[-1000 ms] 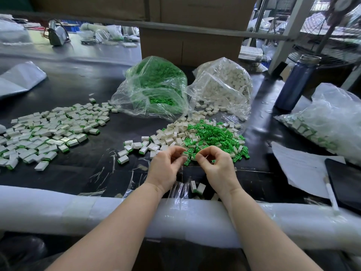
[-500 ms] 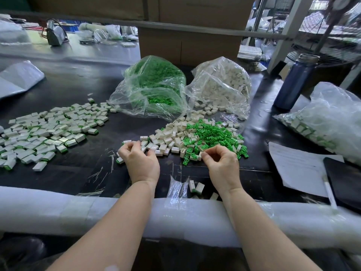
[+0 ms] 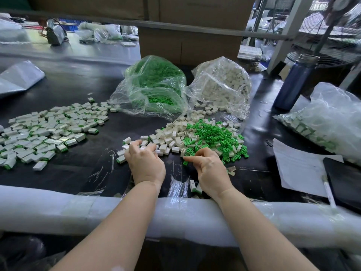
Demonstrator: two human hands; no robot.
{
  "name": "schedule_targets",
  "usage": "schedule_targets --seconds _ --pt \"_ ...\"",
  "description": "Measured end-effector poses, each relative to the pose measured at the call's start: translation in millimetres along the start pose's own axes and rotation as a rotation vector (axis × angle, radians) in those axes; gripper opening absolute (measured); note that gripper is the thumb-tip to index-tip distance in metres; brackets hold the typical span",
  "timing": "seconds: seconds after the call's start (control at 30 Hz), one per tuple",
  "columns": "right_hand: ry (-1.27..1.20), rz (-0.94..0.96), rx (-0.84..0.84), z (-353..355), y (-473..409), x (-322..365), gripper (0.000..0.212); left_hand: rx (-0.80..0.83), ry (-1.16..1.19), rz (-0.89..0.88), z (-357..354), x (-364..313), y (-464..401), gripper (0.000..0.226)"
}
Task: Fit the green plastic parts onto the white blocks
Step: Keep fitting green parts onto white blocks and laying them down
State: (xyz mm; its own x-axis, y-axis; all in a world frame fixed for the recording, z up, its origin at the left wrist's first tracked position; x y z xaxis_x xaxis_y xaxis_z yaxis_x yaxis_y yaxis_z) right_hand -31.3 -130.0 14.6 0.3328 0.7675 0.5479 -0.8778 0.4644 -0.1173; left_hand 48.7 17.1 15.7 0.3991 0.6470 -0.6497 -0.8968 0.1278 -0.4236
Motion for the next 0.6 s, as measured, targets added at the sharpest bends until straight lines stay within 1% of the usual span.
schedule_targets --seconds 0.27,0.43,0.53,0.6 --pt "0.005 -0.037 0.003 1.5 0.6 -1.5 0.021 0.039 -0.057 0.025 -2.1 0.7 0.4 0.018" --pt "0.036 -0.026 0.010 1.0 0.8 0.8 0.028 0.119 -0.156 0.011 -5.1 -1.8 2.8 0.024" --pt "0.025 -0.039 0.006 0.5 -0.2 -1.0 0.023 0.139 -0.188 0.021 -5.7 -1.7 3.7 0.020" --pt "0.004 -0.052 -0.002 1.0 -0.2 -2.3 0.015 0.132 -0.198 0.012 -4.8 -3.1 4.0 0.018"
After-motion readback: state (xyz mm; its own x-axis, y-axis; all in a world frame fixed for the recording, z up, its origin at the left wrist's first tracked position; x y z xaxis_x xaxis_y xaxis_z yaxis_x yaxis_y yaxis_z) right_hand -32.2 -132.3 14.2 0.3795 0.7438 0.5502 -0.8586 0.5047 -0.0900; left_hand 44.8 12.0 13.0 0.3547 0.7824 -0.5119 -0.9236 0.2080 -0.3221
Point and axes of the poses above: each hand's wrist, its own y-axis away from the middle knuckle, its own z-axis out of the back of the hand, x = y × z, the point moved 6 cm from there along -y, towards the middle knuckle, and after that the axes turned 12 degrees about -z, right-handed, at the moved point
